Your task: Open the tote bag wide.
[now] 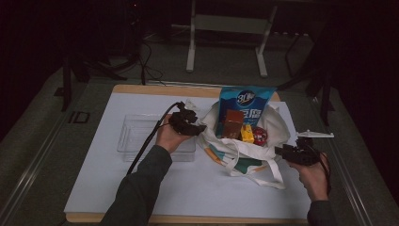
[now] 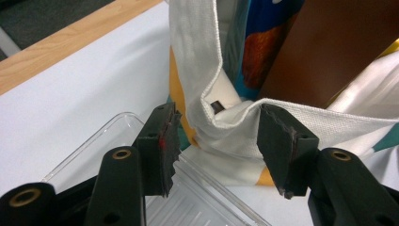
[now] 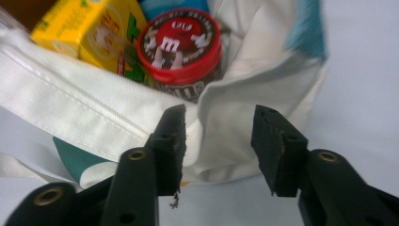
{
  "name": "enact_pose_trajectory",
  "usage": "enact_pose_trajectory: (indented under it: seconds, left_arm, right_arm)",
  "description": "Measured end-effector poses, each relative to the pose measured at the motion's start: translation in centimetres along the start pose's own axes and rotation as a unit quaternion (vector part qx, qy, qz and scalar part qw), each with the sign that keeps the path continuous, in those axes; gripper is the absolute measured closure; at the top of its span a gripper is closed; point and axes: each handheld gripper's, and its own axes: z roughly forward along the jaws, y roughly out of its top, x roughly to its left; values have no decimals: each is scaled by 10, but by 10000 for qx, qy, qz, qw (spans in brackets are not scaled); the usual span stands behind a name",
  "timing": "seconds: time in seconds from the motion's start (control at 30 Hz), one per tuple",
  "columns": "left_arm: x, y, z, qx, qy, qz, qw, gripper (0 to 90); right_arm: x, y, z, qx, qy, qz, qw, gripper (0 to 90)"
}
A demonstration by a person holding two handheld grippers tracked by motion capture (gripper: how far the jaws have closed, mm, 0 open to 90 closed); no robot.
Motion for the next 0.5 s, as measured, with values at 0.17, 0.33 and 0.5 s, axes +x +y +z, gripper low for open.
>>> enact_pose_trajectory:
  seconds: [0.17, 0.33, 0.5]
  left_arm:
    - [4, 3, -8, -226, -41, -106, 9997, 475]
    - [6, 8, -15, -399, 7, -112, 9991, 479]
    - [7, 17, -17, -569, -12, -130, 9983, 504]
  right_arm:
    - [-3, 7, -14, -151, -144, -24, 9998, 491]
    - [-6, 14, -22, -322, -306, 31, 9990, 490]
    - [-9, 23, -23, -455, -419, 102, 9980, 519]
